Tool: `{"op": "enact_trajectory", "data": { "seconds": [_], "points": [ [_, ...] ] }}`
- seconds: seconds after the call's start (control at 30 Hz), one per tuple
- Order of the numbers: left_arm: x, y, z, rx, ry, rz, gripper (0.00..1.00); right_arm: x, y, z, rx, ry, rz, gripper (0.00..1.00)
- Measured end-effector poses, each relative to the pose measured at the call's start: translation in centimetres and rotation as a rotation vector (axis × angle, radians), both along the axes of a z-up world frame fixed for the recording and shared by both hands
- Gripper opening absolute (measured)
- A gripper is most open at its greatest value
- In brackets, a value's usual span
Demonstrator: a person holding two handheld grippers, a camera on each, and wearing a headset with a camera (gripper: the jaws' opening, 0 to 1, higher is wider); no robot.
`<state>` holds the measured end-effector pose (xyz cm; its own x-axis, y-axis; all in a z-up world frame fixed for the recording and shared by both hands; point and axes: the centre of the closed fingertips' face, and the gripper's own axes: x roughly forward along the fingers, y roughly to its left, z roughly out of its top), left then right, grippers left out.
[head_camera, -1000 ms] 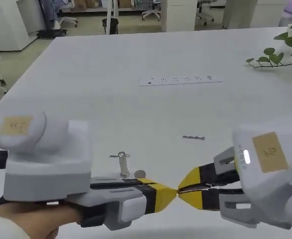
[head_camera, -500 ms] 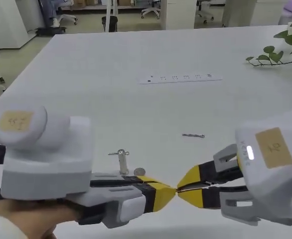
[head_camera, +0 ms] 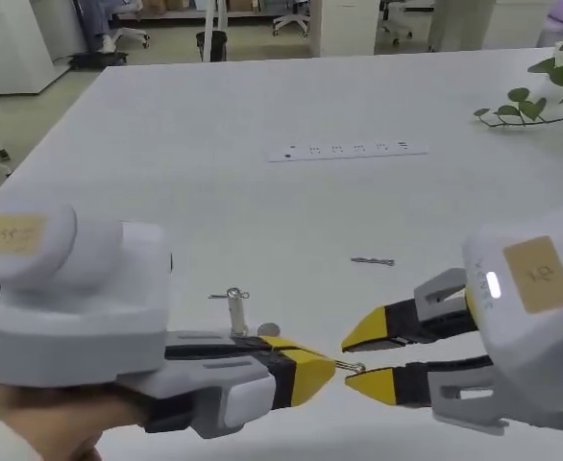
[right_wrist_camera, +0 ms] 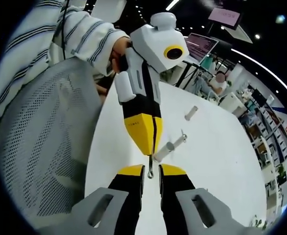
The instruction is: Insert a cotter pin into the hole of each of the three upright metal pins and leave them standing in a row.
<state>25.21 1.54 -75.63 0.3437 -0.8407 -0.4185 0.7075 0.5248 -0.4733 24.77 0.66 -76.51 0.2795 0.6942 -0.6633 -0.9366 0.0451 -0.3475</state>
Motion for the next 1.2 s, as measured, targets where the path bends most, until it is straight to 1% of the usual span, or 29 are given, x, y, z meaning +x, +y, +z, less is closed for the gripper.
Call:
{"op": "enact_trajectory", "data": {
  "seconds": [0.03,0.07,0.1,0.17,0.2,0.23,0.27,0.3,0.33,0.37,0.43,0.47,0.5,0.53,0.6,0.73,0.77,0.83,0.97,1.07,1.1,1.13,1.2],
  "points": [
    [-0.1,0.0,0.1,0.0,-0.018,-0.016,0.0,0.0,-0.1,0.0,0.016,0.022,-0.004,0.16],
    [-0.1,0.0,0.2,0.004,-0.028,-0.024,0.0,-0.1,-0.1,0.1,0.024,0.035,-0.007,0.17],
    [-0.2,0.0,0.3,0.014,-0.056,-0.041,0.0,-0.1,-0.2,0.0,0.031,0.052,-0.012,0.17],
    [-0.4,0.0,0.4,0.012,-0.065,-0.059,0.0,0.0,-0.4,0.1,0.04,0.061,-0.019,0.17],
    [-0.4,0.0,0.5,0.011,-0.077,-0.067,0.0,-0.2,-0.4,0.1,0.055,0.088,-0.022,0.17],
    [-0.3,0.1,0.6,0.017,-0.101,-0.081,0.0,-0.3,-0.3,0.1,0.071,0.108,-0.028,0.17],
    [-0.3,0.2,0.8,0.018,-0.117,-0.091,0.0,-0.4,-0.3,0.2,0.085,0.124,-0.029,0.17],
    [-0.4,0.2,1.0,0.018,-0.146,-0.111,0.0,-0.6,-0.2,0.2,0.098,0.147,-0.029,0.17],
    [-0.5,0.2,1.2,0.021,-0.165,-0.129,0.0,-0.8,-0.2,0.3,0.116,0.175,-0.032,0.17],
    [-0.5,0.2,1.4,0.029,-0.209,-0.156,0.0,-0.9,-0.1,0.3,0.131,0.197,-0.034,0.17],
    [-0.8,0.1,1.6,0.041,-0.258,-0.199,0.0,-0.8,-0.2,0.2,0.145,0.217,-0.037,0.17],
    [-0.9,0.1,1.7,0.047,-0.292,-0.225,0.0,-0.9,-0.2,0.2,0.151,0.233,-0.035,0.17],
    [-1.0,0.1,1.7,0.052,-0.308,-0.237,0.0,-1.0,-0.2,0.1,0.157,0.249,-0.037,0.16],
    [-1.1,0.0,1.6,0.053,-0.299,-0.24,0.0,-1.3,-0.1,0.0,0.155,0.268,-0.028,0.16],
    [-1.3,0.0,1.5,0.056,-0.303,-0.254,0.0,-1.6,-0.1,-0.1,0.147,0.281,-0.021,0.15],
    [-1.8,-0.2,1.6,0.054,-0.33,-0.299,0.0,-1.9,0.0,-0.3,0.144,0.287,-0.013,0.14],
    [-2.0,-0.4,1.8,0.045,-0.341,-0.31,0.0,-2.0,0.0,-0.4,0.135,0.284,-0.007,0.14],
    [-2.2,-0.5,1.9,0.034,-0.332,-0.318,0.0,-2.1,0.0,-0.6,0.131,0.285,-0.001,0.13],
    [-2.3,-0.6,2.1,0.029,-0.35,-0.336,0.0,-2.4,0.1,-0.6,0.139,0.297,0.007,0.1],
    [-2.6,-0.6,2.0,0.043,-0.362,-0.364,0.0,-2.5,0.2,-0.4,0.139,0.303,0.017,0.06],
    [-2.7,-0.7,1.9,0.047,-0.369,-0.371,0.0,-2.6,0.1,-0.4,0.134,0.314,0.02,0.06],
    [-2.7,-0.7,1.9,0.046,-0.367,-0.374,0.0,-2.7,0.1,-0.4,0.135,0.322,0.021,0.06],
    [-2.8,-0.7,1.9,0.048,-0.372,-0.386,0.0,-2.9,0.1,-0.5,0.134,0.326,0.028,0.06]
  ]
}}
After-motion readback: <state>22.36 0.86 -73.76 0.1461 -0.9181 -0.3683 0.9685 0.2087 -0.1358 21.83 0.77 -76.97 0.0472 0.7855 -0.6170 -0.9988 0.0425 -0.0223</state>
